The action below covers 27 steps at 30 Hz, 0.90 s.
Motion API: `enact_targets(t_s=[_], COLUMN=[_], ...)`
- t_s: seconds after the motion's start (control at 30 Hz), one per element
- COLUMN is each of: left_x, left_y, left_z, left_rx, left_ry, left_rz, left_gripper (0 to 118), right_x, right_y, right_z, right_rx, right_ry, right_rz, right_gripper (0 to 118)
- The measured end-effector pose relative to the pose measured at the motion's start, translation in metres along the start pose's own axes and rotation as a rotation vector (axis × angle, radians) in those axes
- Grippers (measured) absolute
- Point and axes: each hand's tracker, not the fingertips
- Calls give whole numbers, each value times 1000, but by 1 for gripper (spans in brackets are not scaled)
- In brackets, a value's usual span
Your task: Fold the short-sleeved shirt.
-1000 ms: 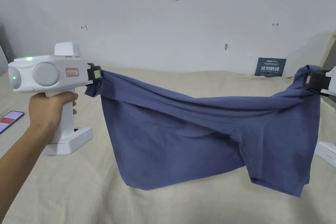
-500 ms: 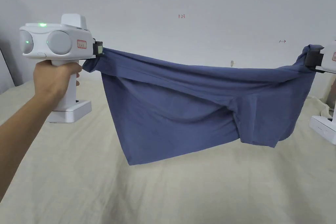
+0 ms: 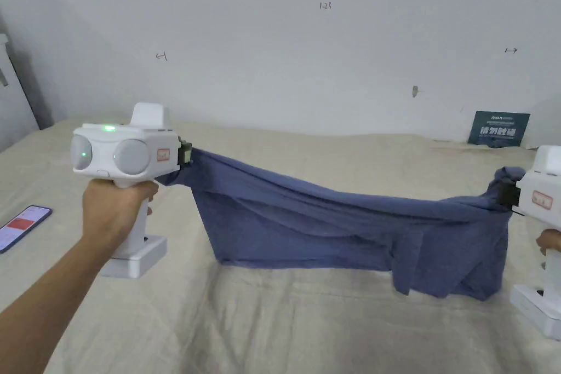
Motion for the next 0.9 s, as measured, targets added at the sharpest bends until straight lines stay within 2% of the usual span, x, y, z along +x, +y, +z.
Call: enact_targets(t_s=[0.17,0.23,0.3,0.5,0.67,0.9], left_x=[-4,-8,-12,-21,-28,-42], left_y=[-100,-137,-175,-269,-316,-347], left_z=[10,21,39,92,135,174], left_rx=[-114,-155,-203,-332,-382,-433], left_ry=[-4,-13,-17,2,28,44], left_rz=[36,62,89,119,144,125], left_gripper=[1,1,1,1,1,1], right_x=[7,12,16,14,8,8], right_y=[-91,-122,-157,-240,-280,-313], right_z=[15,28,50,118,164,211], right_rx=[-99,-149,-173,-247,-289,-323], right_ry=[13,26,39,37,34,28], right_rz=[-16,-51,-89,-124,-135,-148], right_gripper=[5,5,5,5,5,5])
